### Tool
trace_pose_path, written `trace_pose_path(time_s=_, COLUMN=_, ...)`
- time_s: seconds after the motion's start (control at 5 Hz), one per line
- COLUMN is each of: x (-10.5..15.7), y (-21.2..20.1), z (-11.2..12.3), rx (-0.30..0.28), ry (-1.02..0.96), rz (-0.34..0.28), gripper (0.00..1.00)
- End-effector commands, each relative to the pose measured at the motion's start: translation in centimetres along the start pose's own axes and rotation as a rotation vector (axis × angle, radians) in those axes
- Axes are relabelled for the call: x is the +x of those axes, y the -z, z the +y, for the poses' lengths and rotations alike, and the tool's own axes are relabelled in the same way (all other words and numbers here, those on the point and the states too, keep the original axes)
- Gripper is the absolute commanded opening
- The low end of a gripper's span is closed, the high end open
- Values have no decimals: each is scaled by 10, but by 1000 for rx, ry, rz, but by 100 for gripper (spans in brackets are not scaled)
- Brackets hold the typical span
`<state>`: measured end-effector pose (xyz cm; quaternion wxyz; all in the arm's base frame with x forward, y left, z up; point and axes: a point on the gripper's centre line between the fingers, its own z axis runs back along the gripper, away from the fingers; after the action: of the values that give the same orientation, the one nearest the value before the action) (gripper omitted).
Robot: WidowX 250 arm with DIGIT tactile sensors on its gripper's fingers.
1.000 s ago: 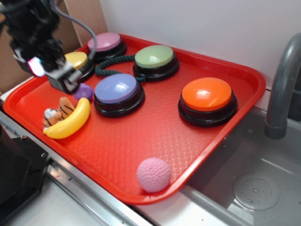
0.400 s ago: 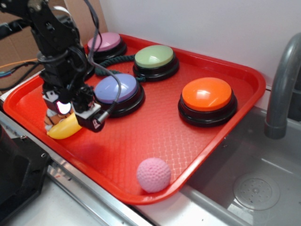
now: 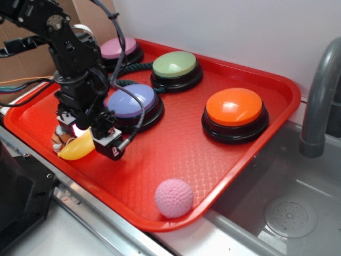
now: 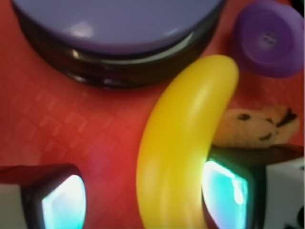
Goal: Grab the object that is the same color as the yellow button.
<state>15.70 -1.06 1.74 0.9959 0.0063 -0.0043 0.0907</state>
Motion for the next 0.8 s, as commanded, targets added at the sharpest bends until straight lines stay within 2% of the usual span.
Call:
trace_pose_path(time_s=0.0, x=-4, y=15, z=8, rx=3, ry=-18, rz=8, gripper=0)
trace_pose_path(time_s=0.2, x=-2, y=15, z=4, rx=-70, ry=19, rz=-28, gripper=0)
trace_pose_path(time_s=0.6, x=2, y=-2, z=-8, rx=-75, ry=34, rz=-48, gripper=0)
